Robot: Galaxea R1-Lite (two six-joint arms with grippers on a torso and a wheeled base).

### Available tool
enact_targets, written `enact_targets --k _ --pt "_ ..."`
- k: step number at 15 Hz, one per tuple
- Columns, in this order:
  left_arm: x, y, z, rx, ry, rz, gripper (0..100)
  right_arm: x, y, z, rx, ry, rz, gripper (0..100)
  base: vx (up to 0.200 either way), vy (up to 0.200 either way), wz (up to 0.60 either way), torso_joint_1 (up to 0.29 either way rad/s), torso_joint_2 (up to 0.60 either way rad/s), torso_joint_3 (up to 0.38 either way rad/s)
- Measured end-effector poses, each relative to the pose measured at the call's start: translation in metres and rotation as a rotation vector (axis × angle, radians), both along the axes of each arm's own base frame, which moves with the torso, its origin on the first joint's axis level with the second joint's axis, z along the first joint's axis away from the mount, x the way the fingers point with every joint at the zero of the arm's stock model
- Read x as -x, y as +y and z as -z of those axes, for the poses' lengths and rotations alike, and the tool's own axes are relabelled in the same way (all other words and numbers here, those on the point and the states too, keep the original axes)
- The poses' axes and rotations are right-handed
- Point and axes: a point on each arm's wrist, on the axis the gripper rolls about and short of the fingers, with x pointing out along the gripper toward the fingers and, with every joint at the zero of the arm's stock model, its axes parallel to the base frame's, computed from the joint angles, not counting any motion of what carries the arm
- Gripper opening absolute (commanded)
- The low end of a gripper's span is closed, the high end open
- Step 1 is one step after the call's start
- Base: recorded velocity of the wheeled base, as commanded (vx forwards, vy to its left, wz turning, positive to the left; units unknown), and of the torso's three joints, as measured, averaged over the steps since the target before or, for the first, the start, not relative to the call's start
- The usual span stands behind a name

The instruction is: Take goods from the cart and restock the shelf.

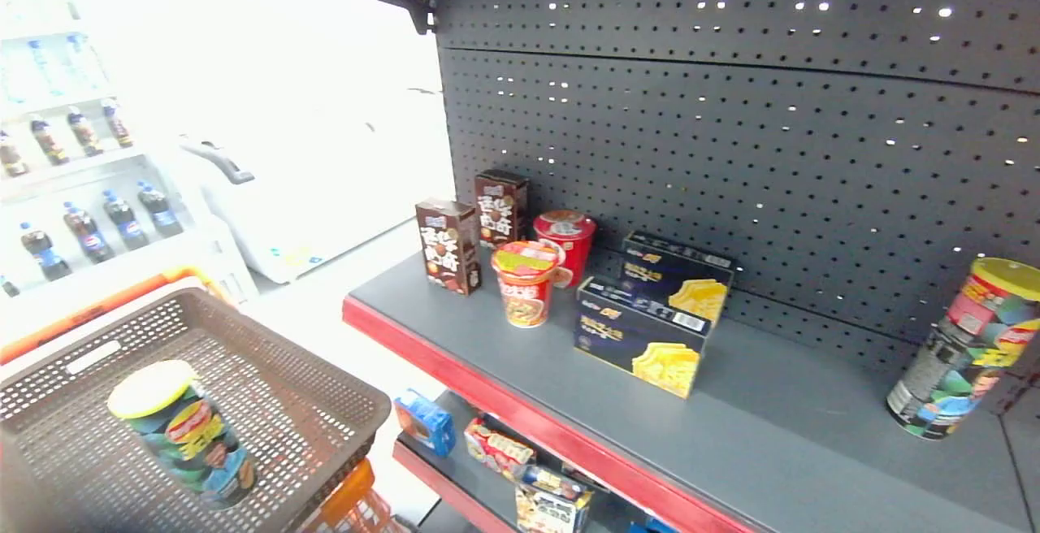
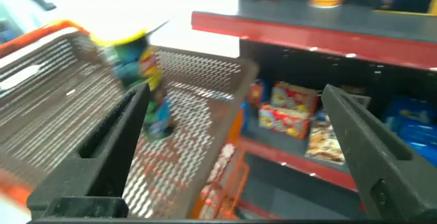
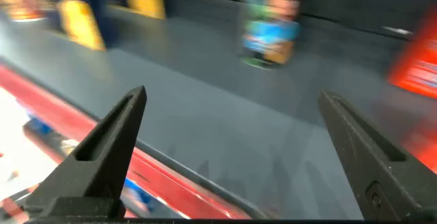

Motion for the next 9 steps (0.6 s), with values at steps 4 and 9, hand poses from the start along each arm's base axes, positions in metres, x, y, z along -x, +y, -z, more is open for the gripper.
enact_targets --k 4,9 --pt "0.0 0.0 0.0 0.002 0.0 0.0 100 0.0 0.0 0.0 0.0 0.0 0.0 100 0.0 0.0 0.6 0.002 0.0 0.001" --pt "0.009 0.001 -0.035 -0.018 -0.088 -0.044 100 0.0 0.0 0.0 -0.002 0.001 0.0 100 0.0 0.0 0.0 0.0 0.0 0.0"
